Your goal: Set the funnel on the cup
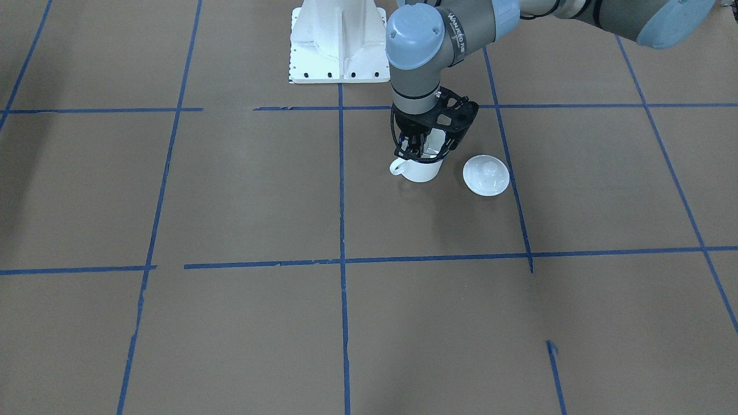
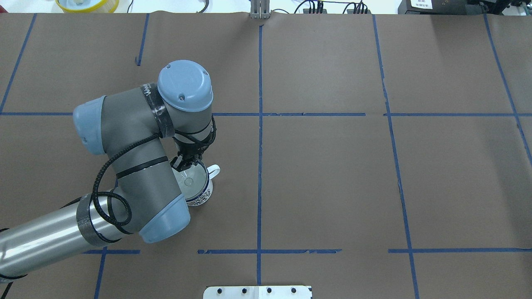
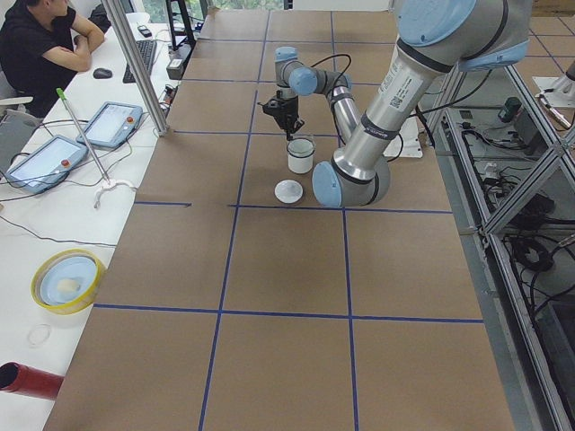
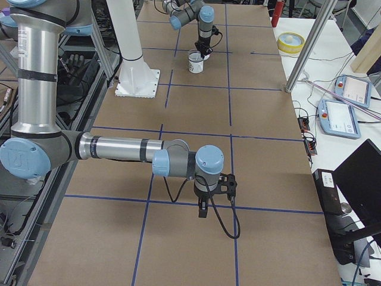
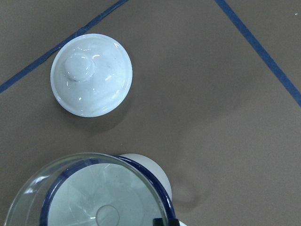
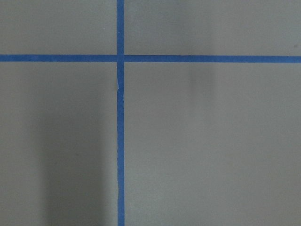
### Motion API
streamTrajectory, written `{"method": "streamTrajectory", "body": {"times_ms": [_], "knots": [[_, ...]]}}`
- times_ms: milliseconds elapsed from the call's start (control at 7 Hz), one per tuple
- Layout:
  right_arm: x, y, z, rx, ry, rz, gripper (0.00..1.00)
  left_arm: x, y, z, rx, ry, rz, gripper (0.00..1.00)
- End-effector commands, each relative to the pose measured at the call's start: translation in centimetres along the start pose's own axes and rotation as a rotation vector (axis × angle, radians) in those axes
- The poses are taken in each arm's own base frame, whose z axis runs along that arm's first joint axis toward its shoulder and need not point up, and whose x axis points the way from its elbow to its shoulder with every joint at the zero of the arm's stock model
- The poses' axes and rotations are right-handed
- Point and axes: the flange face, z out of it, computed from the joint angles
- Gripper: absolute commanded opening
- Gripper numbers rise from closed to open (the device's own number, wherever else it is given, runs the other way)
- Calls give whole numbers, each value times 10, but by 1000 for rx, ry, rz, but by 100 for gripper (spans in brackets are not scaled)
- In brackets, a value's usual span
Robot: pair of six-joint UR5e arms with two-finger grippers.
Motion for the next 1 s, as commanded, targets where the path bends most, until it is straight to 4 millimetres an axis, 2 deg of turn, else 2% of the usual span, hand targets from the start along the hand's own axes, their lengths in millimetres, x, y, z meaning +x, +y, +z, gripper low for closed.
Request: {"method": "streamTrajectory", "body": {"times_ms": [0, 143, 286, 429, 571, 714, 857], "knots": [[0, 0, 0, 0, 0, 0, 100, -1, 2, -8, -7, 16, 8, 100], [0, 0, 0, 0, 0, 0, 100, -3, -2, -16, -7, 28, 83, 100], [0, 0, 0, 0, 0, 0, 100, 4, -53, -35, 25, 60, 156, 100], [0, 0, 0, 0, 0, 0, 100, -6, -115, -52, 61, 91, 263, 100], [0, 0, 0, -1, 0, 1, 100, -20, -184, -53, 64, 105, 353, 100], [0, 0, 0, -1, 0, 1, 100, -55, -260, -34, 18, 106, 472, 100], [0, 0, 0, 0, 0, 0, 100, -104, -341, -14, 15, 110, 576, 100]]}}
